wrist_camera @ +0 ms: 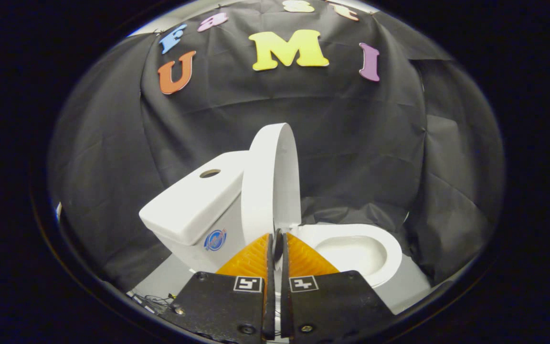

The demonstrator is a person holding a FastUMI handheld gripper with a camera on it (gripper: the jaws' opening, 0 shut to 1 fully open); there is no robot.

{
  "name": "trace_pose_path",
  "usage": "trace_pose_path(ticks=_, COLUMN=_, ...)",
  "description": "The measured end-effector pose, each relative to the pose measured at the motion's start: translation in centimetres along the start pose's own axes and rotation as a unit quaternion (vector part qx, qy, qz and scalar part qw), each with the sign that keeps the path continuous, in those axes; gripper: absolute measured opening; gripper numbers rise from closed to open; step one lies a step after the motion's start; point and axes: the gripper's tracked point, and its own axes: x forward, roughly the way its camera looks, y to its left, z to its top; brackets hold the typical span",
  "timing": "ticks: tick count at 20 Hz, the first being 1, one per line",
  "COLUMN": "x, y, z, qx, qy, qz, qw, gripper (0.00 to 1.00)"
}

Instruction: Open the toilet lid.

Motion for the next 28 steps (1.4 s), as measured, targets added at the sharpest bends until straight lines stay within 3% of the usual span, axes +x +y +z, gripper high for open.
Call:
trace_pose_path(ticks=17, x=1.2, y=5.1, z=-0.5, qx=-0.094, qy=-0.006, qz=0.006, qw=0.996, gripper=0.08)
trace_pose_path(ticks=25, x=1.4, y=4.9, z=-0.3, qx=-0.141, qy=-0.012, qz=0.005, qw=0.990, gripper=0.08)
trace_pose_path(ticks=28, x=1.3, y=5.0, z=-0.6, qx=-0.118, qy=-0.003, qz=0.011, qw=0.993, gripper=0.10)
